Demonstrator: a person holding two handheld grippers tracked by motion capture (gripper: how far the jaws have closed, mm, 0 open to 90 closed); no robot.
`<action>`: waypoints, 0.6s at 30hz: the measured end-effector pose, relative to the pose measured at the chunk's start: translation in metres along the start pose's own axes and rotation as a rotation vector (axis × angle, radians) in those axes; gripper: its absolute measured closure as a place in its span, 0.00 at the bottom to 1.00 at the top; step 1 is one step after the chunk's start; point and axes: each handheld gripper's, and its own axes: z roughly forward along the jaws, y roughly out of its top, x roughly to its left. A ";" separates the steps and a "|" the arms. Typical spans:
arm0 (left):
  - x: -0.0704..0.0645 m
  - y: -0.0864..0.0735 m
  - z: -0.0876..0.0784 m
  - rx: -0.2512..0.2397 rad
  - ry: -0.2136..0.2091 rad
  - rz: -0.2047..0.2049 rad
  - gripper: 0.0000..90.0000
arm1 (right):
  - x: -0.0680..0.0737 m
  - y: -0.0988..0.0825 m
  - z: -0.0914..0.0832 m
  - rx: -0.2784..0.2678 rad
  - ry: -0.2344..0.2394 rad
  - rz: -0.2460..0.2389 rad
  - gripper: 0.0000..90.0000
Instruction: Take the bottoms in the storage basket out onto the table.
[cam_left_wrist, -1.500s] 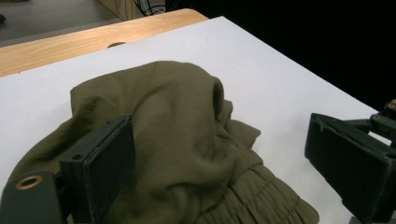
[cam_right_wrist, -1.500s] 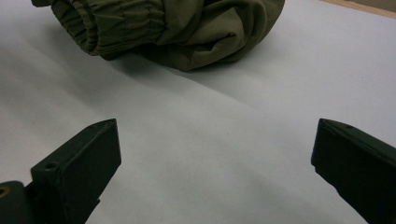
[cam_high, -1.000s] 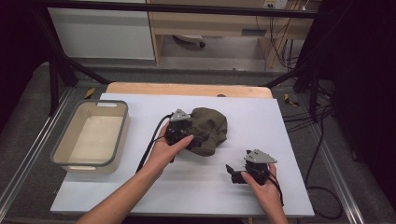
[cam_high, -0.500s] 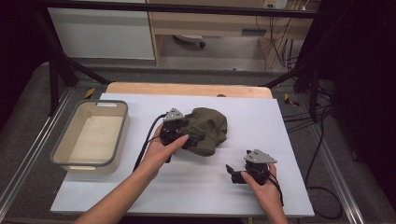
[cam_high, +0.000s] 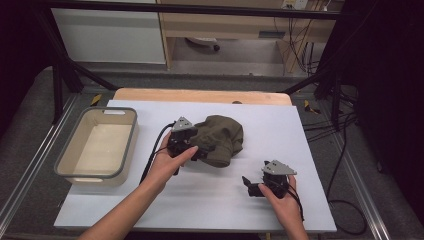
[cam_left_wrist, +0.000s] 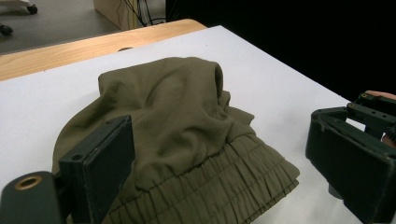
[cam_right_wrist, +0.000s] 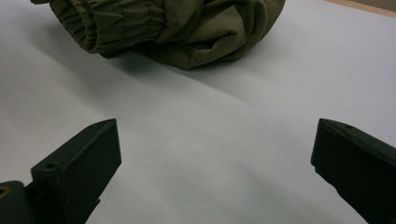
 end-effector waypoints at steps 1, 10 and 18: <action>0.000 0.000 -0.001 -0.002 -0.002 -0.003 0.09 | 0.000 0.000 0.000 0.000 -0.001 0.000 0.02; 0.003 -0.001 -0.005 -0.009 -0.001 -0.009 0.09 | 0.001 0.000 0.000 0.002 0.002 -0.001 0.02; 0.004 -0.001 -0.007 -0.015 -0.004 -0.007 0.09 | 0.001 0.000 0.000 0.004 0.000 0.000 0.02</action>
